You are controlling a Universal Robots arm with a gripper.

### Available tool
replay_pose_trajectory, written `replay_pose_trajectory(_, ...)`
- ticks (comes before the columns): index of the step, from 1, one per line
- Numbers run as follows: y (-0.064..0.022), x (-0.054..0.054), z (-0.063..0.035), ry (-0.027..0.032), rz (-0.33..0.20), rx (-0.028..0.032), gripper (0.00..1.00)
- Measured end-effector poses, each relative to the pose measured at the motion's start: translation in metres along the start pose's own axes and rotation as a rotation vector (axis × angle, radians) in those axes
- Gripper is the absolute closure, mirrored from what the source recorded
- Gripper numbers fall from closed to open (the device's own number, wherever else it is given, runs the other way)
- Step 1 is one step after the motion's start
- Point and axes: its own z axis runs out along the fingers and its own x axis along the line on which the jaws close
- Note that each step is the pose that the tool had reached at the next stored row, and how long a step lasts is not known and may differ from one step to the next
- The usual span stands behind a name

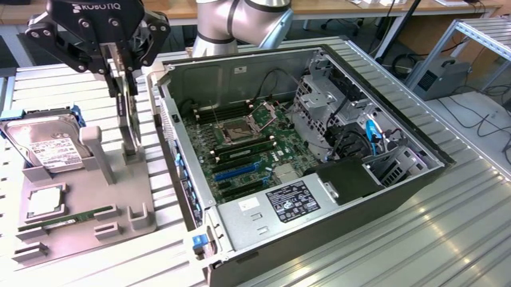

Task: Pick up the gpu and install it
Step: 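Pick up the gpu and move the gpu toward the slot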

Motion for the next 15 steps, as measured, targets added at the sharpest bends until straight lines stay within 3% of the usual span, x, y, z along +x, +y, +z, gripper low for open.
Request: replay_pose_trajectory(15, 0.0007, -0.0094, 0.0002, 0.0, 0.0, 0.0001, 0.73)
